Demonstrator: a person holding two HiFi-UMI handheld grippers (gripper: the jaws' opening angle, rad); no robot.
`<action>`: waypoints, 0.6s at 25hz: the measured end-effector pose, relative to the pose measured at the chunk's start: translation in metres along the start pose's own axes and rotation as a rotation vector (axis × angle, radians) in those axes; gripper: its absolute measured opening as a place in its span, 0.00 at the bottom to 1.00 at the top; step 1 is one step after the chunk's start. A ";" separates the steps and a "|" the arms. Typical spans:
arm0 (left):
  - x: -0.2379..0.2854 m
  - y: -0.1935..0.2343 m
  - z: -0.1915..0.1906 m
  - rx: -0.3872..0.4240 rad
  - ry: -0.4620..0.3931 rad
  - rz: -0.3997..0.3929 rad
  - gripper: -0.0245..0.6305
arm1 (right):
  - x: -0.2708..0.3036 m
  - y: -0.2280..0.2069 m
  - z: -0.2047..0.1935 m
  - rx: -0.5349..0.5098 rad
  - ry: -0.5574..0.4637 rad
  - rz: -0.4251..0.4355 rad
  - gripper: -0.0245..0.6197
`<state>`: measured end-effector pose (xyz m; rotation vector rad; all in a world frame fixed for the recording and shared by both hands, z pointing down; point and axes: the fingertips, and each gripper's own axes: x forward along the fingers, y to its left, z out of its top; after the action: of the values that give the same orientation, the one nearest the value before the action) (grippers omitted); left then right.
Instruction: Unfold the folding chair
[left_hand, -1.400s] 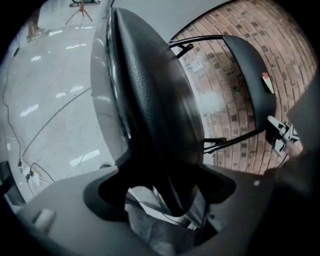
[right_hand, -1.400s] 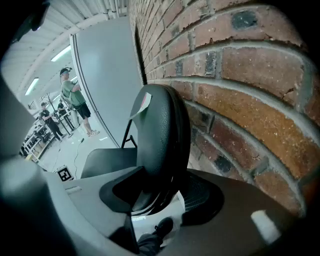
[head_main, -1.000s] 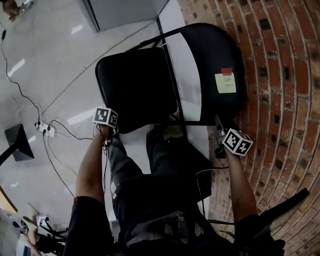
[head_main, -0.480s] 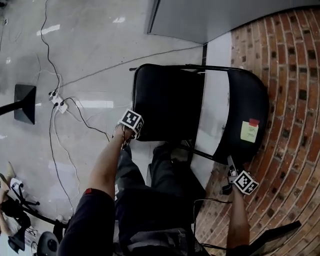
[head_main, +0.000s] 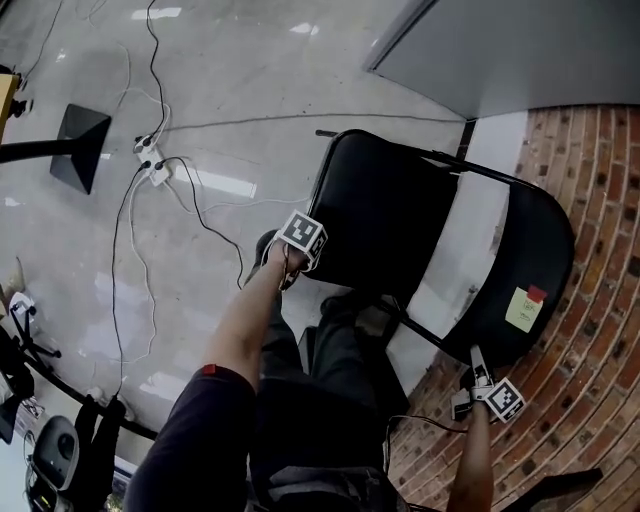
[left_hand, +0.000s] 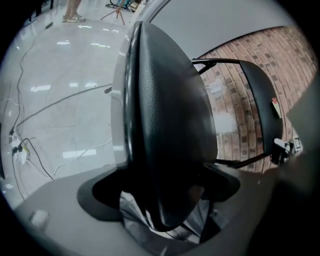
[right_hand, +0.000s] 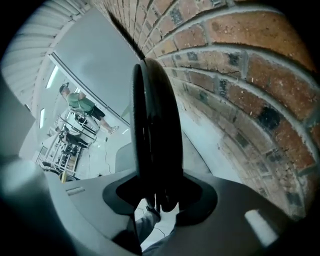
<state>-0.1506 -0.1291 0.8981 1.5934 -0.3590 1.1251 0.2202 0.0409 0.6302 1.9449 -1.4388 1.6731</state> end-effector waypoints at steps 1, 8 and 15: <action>0.000 0.003 0.000 0.003 -0.007 0.001 0.78 | 0.002 0.001 -0.001 0.000 0.002 0.003 0.28; -0.001 0.015 -0.003 -0.014 -0.007 0.018 0.78 | 0.008 0.023 -0.007 0.018 0.034 0.084 0.28; 0.001 0.018 0.002 -0.007 -0.042 0.010 0.78 | 0.010 0.024 -0.009 0.036 0.043 0.057 0.28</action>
<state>-0.1622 -0.1367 0.9099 1.6128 -0.3986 1.0984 0.1957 0.0293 0.6318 1.8915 -1.4716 1.7652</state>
